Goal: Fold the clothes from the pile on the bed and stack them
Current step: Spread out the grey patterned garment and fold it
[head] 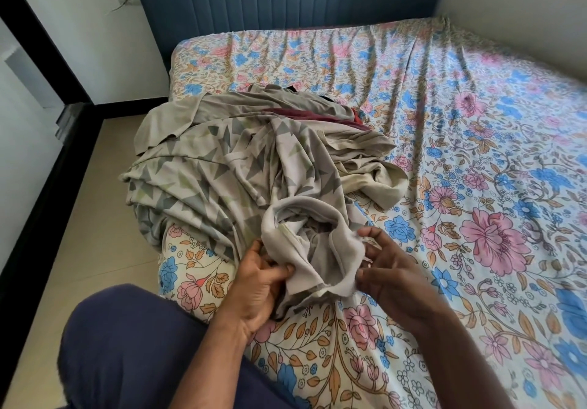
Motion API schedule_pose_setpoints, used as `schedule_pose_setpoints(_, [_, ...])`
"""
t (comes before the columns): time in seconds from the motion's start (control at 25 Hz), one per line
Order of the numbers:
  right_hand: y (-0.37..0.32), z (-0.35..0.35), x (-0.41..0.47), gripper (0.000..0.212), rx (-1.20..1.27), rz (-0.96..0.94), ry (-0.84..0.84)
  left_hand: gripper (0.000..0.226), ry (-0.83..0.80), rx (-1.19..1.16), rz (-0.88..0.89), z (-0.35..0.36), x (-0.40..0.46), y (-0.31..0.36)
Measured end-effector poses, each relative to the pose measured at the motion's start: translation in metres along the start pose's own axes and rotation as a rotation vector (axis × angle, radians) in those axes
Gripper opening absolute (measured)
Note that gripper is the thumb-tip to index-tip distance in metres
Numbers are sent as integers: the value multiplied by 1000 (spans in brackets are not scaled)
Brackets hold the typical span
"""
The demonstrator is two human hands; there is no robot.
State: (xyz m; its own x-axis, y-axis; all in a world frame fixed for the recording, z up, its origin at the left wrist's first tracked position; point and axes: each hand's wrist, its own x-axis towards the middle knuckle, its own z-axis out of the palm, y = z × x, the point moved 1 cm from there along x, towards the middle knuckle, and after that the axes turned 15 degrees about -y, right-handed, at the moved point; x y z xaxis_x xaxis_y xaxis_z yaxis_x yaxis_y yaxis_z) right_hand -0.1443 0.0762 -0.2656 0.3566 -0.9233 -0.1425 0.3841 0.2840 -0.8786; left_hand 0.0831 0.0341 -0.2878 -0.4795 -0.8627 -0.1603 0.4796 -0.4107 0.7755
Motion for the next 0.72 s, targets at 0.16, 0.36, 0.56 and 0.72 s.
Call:
schedule_pose_setpoints(0.16, [13, 10, 4, 33, -969, 32, 640, 69, 302, 818, 118, 9, -4, -9])
schedule_pose_setpoints(0.36, [9, 20, 18, 20, -908, -29, 590, 26, 517, 1016, 246, 28, 4, 7])
schedule_pose_setpoints(0.56, [5, 21, 33, 21, -839, 195, 507, 18, 524, 1070, 47, 37, 26, 11])
schedule_pose_setpoints(0.72, [-14, 12, 23, 21, -868, -33, 611, 20, 569, 959, 62, 17, 18, 32])
